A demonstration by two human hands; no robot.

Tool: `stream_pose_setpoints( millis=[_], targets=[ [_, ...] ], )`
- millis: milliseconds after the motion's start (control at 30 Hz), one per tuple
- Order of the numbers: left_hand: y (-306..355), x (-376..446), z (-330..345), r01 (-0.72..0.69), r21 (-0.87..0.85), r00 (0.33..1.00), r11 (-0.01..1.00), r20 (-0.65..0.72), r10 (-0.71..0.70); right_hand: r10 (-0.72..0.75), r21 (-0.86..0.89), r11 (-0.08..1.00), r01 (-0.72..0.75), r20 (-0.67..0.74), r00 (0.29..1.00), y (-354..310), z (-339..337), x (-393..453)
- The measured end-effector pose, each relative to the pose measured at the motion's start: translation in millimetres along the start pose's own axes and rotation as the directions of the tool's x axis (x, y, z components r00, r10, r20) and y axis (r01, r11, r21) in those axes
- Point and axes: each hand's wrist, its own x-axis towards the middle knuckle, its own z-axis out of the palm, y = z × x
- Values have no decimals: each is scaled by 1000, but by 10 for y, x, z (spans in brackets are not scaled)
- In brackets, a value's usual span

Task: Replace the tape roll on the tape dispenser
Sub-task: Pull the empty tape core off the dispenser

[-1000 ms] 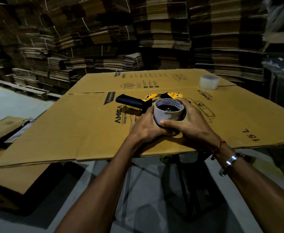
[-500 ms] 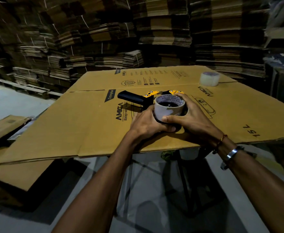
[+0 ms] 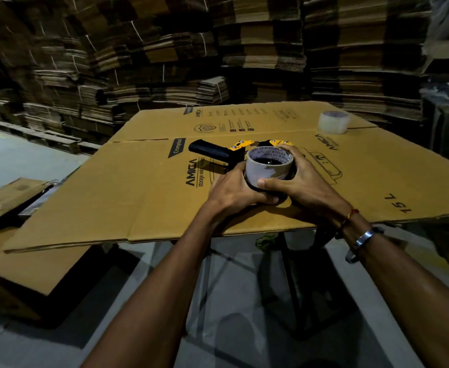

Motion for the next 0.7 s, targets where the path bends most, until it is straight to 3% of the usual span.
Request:
stream_pose_setpoints(
  millis=[700],
  targets=[
    [14, 4, -2, 12, -12, 1000, 1000, 19, -12, -26, -25, 999, 25, -31, 999, -14, 20, 11]
  ],
)
